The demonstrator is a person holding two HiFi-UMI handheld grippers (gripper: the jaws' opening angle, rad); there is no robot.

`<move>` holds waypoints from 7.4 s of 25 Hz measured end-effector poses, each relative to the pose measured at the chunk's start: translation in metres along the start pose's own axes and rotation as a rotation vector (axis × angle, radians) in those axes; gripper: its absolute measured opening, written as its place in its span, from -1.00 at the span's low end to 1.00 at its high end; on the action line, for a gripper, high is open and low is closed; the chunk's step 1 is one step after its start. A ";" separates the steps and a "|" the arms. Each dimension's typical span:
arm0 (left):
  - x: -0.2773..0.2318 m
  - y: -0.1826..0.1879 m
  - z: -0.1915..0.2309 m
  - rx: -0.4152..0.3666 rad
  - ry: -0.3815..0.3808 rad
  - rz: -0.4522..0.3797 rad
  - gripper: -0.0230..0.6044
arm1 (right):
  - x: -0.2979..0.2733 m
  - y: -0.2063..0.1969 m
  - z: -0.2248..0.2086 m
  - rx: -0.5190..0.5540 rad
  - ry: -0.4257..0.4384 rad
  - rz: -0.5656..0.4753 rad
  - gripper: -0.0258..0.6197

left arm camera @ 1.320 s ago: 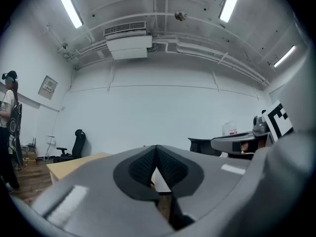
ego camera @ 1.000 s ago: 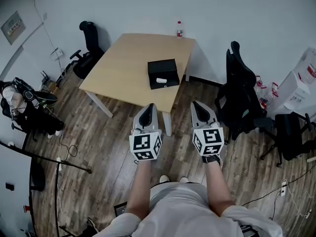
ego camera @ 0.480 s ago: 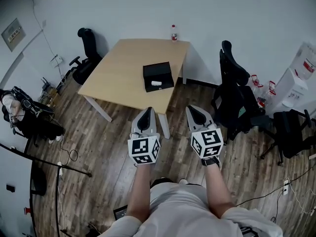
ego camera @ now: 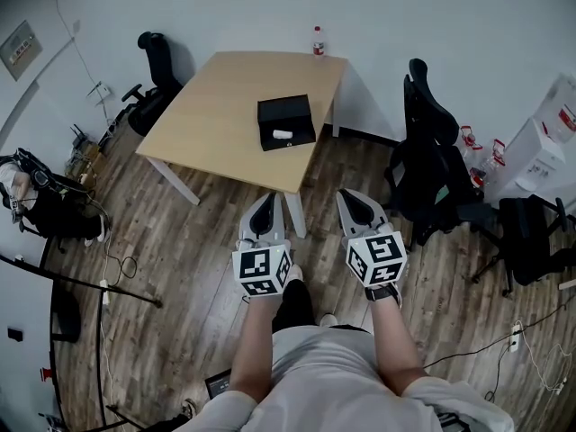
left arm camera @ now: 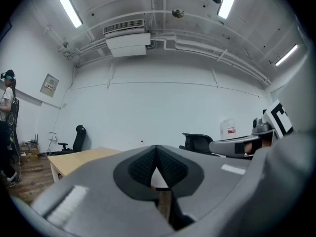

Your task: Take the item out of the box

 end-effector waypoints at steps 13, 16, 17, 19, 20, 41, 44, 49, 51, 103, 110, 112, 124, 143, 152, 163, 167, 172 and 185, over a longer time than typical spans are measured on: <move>-0.099 -0.023 0.069 0.036 0.021 0.017 -0.90 | -0.123 0.001 -0.024 0.039 0.004 0.066 -0.88; -0.126 -0.025 0.102 0.047 0.049 0.017 -0.90 | -0.158 0.007 -0.025 0.052 0.012 0.068 -0.88; -0.134 -0.025 0.111 0.051 0.054 0.015 -0.90 | -0.169 0.009 -0.026 0.054 0.011 0.067 -0.88; -0.152 -0.025 0.127 0.057 0.053 0.013 -0.90 | -0.190 0.013 -0.030 0.055 0.004 0.067 -0.88; -0.161 -0.026 0.134 0.059 0.049 0.013 -0.90 | -0.200 0.014 -0.032 0.054 -0.001 0.069 -0.88; -0.286 -0.051 0.235 0.057 -0.056 0.027 -0.90 | -0.366 0.002 -0.047 0.078 -0.049 0.139 -0.88; -0.298 -0.061 0.234 0.039 -0.067 0.062 -0.90 | -0.376 -0.002 -0.058 0.058 -0.065 0.153 -0.88; -0.321 -0.082 0.236 0.041 -0.075 0.107 -0.90 | -0.399 -0.016 -0.077 0.039 -0.059 0.182 -0.88; -0.330 -0.089 0.238 0.043 -0.078 0.116 -0.90 | -0.411 -0.023 -0.084 0.038 -0.041 0.211 -0.88; -0.475 -0.199 0.299 0.152 0.055 0.352 -0.90 | -0.582 -0.235 -0.164 0.157 0.315 1.029 -0.43; -0.477 -0.200 0.304 0.151 0.056 0.374 -0.90 | -0.588 -0.251 -0.158 0.258 0.388 1.100 -0.29; -0.475 -0.200 0.306 0.146 0.056 0.380 -0.90 | -0.590 -0.255 -0.154 0.269 0.396 1.107 -0.29; -0.475 -0.195 0.303 0.122 0.055 0.400 -0.90 | -0.589 -0.268 -0.158 0.294 0.360 1.095 -0.33; -0.451 -0.177 0.285 0.108 0.024 0.369 -0.90 | -0.567 -0.233 -0.159 0.231 0.258 0.990 -0.48; -0.440 -0.167 0.280 0.185 0.009 0.333 -0.90 | -0.559 -0.185 -0.146 0.180 0.184 0.835 -0.48; -0.419 -0.145 0.264 0.131 -0.046 0.290 -0.90 | -0.524 -0.147 -0.154 0.123 0.054 0.685 -0.48; -0.408 -0.136 0.259 0.111 -0.056 0.274 -0.90 | -0.508 -0.126 -0.152 0.123 0.021 0.609 -0.48; -0.391 -0.128 0.255 0.094 -0.050 0.269 -0.90 | -0.485 -0.089 -0.138 0.273 -0.016 0.547 -0.48; -0.346 -0.090 0.246 0.074 -0.033 0.160 -0.90 | -0.423 -0.024 -0.110 0.152 -0.089 0.222 -0.48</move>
Point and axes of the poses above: the fingertips, and each gripper's own axes: x backward along the fingers, z to its left, y out of its top, the point moved 8 cm from there along x, backward along the fingers, and after that the axes turned 8 degrees about -x, right-handed, at the moved point
